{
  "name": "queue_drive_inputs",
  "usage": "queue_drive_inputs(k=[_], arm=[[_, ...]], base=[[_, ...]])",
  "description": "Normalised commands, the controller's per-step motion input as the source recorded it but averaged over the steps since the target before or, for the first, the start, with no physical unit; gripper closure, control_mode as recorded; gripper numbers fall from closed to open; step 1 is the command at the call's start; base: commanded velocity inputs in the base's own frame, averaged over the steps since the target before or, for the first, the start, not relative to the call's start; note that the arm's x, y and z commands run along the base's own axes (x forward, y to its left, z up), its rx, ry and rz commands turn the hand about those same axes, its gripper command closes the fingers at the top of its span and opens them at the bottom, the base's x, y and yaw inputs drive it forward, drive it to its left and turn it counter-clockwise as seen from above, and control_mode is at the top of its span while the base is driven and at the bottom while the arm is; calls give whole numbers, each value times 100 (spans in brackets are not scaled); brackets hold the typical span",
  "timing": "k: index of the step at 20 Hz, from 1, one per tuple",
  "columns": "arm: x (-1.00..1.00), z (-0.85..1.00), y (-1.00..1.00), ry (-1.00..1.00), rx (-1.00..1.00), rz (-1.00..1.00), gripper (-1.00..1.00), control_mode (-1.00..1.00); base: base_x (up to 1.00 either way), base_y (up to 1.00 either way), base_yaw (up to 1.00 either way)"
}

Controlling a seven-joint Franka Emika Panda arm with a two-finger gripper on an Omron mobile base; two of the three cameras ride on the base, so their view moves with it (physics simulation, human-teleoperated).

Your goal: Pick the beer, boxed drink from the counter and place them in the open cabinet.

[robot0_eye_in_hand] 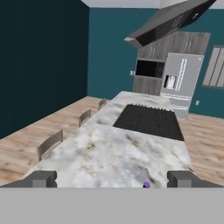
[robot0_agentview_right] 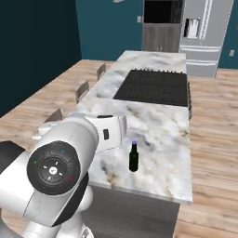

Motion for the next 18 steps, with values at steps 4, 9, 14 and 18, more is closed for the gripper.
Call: queue_drive_inputs(k=[4,9,14,18], arm=[[0,0,0,0,0,0,-100,100],[0,0,0,0,0,0,-100,100],[0,0,0,0,0,0,-100,100],[0,0,0,0,0,0,-100,100]], base=[[69,-3,0],[67,0,0],[42,0,0],[1,0,1]])
